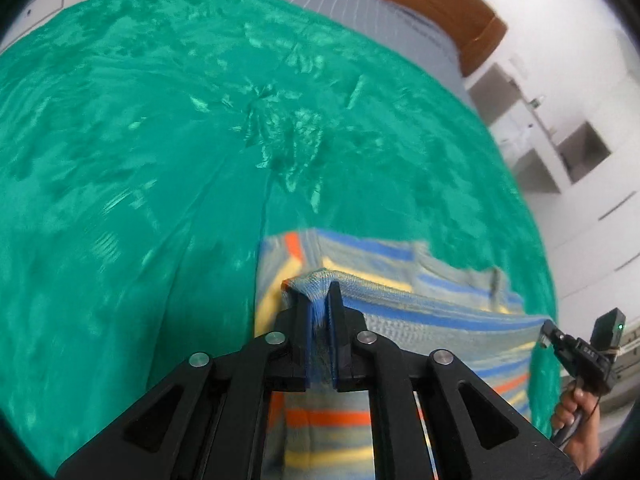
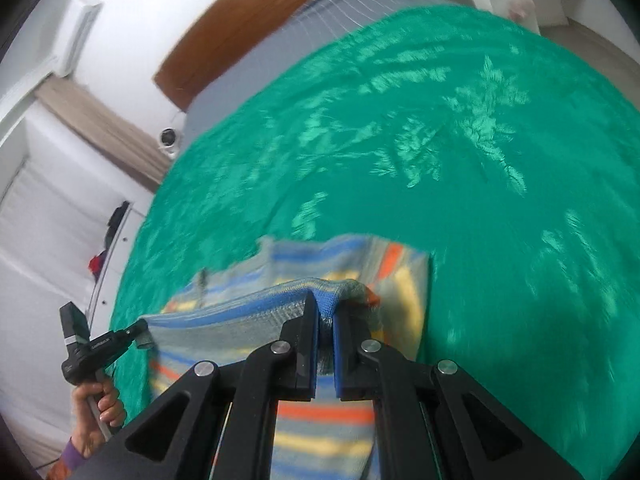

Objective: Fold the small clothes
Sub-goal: 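Grasp the sweater hem with both grippers and fold it toward the collar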

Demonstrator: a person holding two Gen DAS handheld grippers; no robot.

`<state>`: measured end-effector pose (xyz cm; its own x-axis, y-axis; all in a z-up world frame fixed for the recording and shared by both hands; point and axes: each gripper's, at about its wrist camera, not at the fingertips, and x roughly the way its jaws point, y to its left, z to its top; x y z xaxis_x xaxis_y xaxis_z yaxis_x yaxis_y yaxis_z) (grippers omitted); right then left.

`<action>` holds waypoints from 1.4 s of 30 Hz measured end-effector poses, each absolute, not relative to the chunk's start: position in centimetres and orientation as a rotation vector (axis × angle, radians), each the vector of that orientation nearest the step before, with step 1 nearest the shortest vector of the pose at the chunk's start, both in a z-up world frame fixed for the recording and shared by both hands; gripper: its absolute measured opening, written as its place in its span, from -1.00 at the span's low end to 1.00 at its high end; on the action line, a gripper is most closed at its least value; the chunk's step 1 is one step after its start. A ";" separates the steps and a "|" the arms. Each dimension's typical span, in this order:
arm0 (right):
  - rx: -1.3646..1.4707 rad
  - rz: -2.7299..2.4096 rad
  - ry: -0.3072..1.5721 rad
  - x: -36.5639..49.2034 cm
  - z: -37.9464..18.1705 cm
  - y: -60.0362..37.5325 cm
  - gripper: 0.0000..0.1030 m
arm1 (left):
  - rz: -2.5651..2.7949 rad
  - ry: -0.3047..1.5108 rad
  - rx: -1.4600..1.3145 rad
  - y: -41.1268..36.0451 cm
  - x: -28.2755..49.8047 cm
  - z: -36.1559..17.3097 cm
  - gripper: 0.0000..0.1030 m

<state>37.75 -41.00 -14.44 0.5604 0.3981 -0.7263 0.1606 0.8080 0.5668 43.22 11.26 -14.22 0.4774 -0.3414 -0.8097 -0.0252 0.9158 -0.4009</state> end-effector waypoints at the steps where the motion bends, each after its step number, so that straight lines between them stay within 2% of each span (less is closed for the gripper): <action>1: 0.679 0.150 0.994 38.5 -15.5 -41.5 -0.82 | -0.168 1.079 -0.383 11.3 43.7 -14.7 -0.61; 2: 0.699 0.139 0.993 38.3 -15.8 -41.7 -0.79 | -0.140 1.087 -0.389 11.5 44.0 -14.9 -0.45; 3: 0.718 0.121 0.983 38.2 -16.0 -42.2 -0.69 | -0.125 1.089 -0.412 12.0 44.1 -14.8 -0.06; 4: 0.731 0.112 0.958 37.9 -15.8 -42.8 -0.44 | -0.115 1.075 -0.442 12.9 43.8 -14.3 0.20; 6: 0.713 0.105 0.882 36.4 -14.3 -43.7 -0.26 | -0.108 1.008 -0.475 14.8 42.1 -12.5 0.38; 7: 0.673 0.104 0.862 35.7 -13.3 -43.8 -0.26 | -0.116 0.991 -0.462 15.2 41.5 -11.9 0.40; 11: 0.460 0.264 1.005 35.7 -11.5 -40.9 -0.26 | -0.288 1.017 -0.285 13.4 38.9 -10.1 0.40; 13: 0.362 0.372 1.176 36.9 -12.8 -37.8 -0.26 | -0.477 1.127 -0.152 9.8 37.8 -10.9 0.45; 16: 0.279 0.374 1.302 40.0 -15.4 -34.7 -0.27 | -0.601 1.241 0.006 4.9 38.1 -13.5 0.45; 18: 0.279 0.319 1.266 42.1 -15.7 -34.1 -0.27 | -0.555 1.241 0.079 2.8 39.9 -14.5 0.40; 19: 0.289 0.285 1.179 43.5 -14.9 -34.0 -0.27 | -0.523 1.227 0.065 2.6 41.2 -14.4 0.35; 23: 0.321 0.227 0.941 44.0 -11.0 -34.3 -0.27 | -0.285 1.075 -0.188 6.8 45.4 -11.8 0.36; 26: 0.272 0.271 0.946 42.1 -9.8 -33.7 -0.26 | -0.304 1.033 -0.312 9.1 44.0 -10.6 0.41; 31: 0.132 0.441 1.062 34.9 -10.8 -31.4 -0.23 | -0.498 1.036 -0.075 6.8 34.6 -11.0 0.41; 32: 0.126 0.475 1.082 33.2 -11.4 -31.3 -0.23 | -0.512 1.052 -0.022 6.3 32.8 -11.6 0.39; 33: 0.117 0.503 1.105 31.7 -12.1 -31.1 -0.23 | -0.513 1.077 0.025 6.1 31.1 -12.5 0.21; 34: 0.097 0.521 1.135 30.0 -12.9 -30.9 -0.23 | -0.494 1.113 0.088 5.9 29.1 -13.7 -0.05; 35: 0.062 0.521 1.170 28.3 -14.0 -31.1 -0.23 | -0.458 1.138 0.155 6.2 27.2 -14.5 -0.15; 38: -0.030 0.426 1.246 23.8 -16.8 -33.1 -0.29 | -0.362 1.127 0.249 7.9 23.1 -15.5 -0.17; 42: 0.067 0.322 1.241 20.0 -16.7 -36.6 -0.30 | -0.269 1.105 0.170 9.1 21.1 -13.4 -0.12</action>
<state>19.99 -36.64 -16.67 0.2847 0.2769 -0.9178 -0.2041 0.9529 0.2242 21.11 9.06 -13.37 0.4213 -0.1299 -0.8976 0.2975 0.9547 0.0015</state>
